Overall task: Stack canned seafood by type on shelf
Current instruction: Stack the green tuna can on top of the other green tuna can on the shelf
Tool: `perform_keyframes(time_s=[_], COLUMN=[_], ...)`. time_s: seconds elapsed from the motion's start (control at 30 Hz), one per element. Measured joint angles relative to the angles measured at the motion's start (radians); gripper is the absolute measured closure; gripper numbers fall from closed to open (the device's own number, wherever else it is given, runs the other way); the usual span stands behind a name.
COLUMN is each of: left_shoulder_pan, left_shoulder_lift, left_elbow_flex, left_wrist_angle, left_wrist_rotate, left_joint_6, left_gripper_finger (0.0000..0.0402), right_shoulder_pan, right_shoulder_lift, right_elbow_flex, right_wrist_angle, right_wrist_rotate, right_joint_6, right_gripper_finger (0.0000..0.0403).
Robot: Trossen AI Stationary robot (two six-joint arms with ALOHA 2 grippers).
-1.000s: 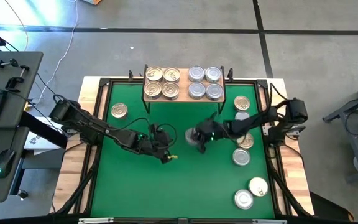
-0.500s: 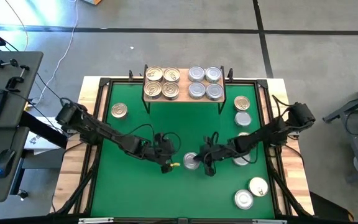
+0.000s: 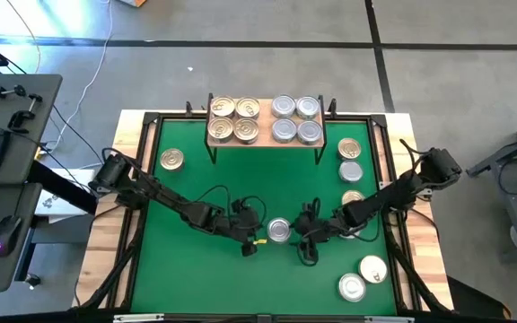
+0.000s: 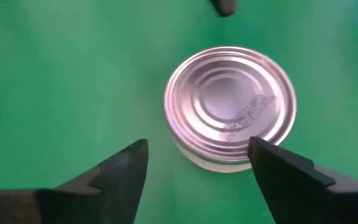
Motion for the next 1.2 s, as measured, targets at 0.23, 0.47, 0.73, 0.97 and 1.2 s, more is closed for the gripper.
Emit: perform_keyframes(time_s=[0.23,0.47,0.73,0.97,1.2], left_shoulder_pan=[0.035,0.055,0.083,0.085,0.081], left_shoulder_lift=[0.033,0.053,0.113,0.149,0.155], left_elbow_flex=[0.0,-0.001,0.003,0.005,0.002], left_wrist_angle=[0.106,0.138,0.201,0.211,0.224], left_wrist_rotate=[0.058,0.058,0.101,0.109,0.111], left_joint_6=[0.019,0.036,0.05,0.032,0.028], left_gripper_finger=[0.0401,0.0401,0.0402,0.0402,0.0402], right_shoulder_pan=[0.008,0.037,0.002,-0.024,-0.029], right_shoulder_lift=[-0.046,-0.129,-0.002,0.046,0.026], right_elbow_flex=[-0.003,0.0,-0.01,-0.01,0.02], right_wrist_angle=[-0.001,-0.166,-0.114,0.008,-0.019], right_wrist_rotate=[-0.01,0.117,0.122,0.076,0.067], right_joint_6=[-0.039,0.019,0.054,-0.023,-0.023], right_gripper_finger=[0.0128,0.013,0.0156,0.0236,0.0287])
